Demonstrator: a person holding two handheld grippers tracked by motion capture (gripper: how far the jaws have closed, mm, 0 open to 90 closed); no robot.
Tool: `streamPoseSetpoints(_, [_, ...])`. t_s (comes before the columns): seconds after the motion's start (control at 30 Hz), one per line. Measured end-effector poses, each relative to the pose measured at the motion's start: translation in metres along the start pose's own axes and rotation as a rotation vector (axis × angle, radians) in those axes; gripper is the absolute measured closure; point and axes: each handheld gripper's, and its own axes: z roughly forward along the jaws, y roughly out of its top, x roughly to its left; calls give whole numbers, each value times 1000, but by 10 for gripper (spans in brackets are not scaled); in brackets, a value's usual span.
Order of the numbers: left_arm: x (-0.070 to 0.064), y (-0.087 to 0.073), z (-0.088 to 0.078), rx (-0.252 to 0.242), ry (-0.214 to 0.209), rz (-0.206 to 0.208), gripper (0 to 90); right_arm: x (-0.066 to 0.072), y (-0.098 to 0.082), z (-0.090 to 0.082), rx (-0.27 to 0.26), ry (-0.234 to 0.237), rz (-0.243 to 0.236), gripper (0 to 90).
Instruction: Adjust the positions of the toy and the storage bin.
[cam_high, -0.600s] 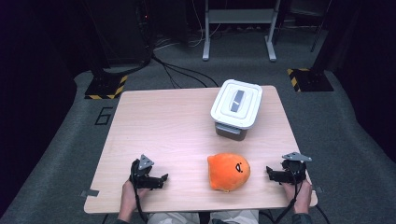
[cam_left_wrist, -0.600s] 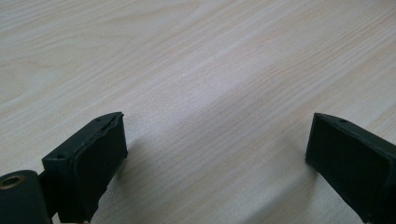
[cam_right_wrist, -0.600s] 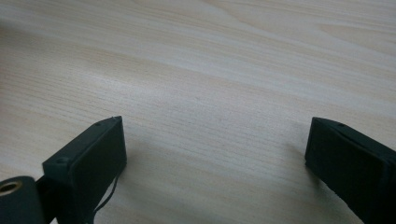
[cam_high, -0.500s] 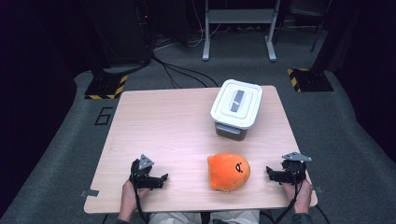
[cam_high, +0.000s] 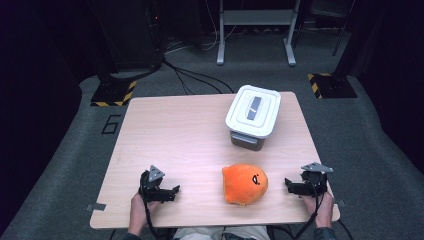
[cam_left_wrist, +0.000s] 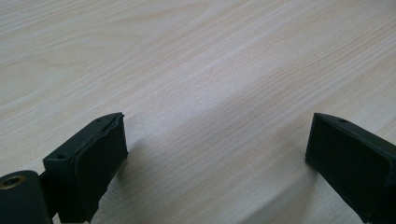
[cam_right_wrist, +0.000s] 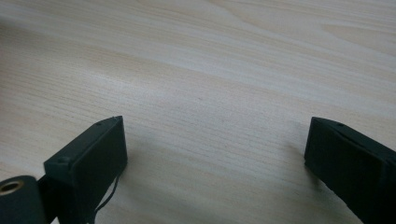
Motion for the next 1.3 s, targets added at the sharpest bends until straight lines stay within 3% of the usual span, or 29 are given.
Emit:
streamPoseSetpoints(0.27, [0, 0, 0, 0, 0, 0, 52, 1, 1, -2, 10, 9, 1, 19])
streamPoseSetpoints(0.37, [0, 0, 0, 1, 0, -1, 53, 0, 0, -4, 3, 26, 25, 14])
streamPoseSetpoints(0.6, [2, 0, 0, 7, -7, 0, 54, 5, 4, -23, -33, 54, 53, 10])
streamPoseSetpoints(0.9, [2, 1, 1, 3, -5, 0, 54, 18, 21, -44, -61, 78, 23, 12])
streamPoseSetpoints(1.3, [2, 1, 0, 8, -6, 3, 54, 34, 37, -60, -68, 116, -30, 12])
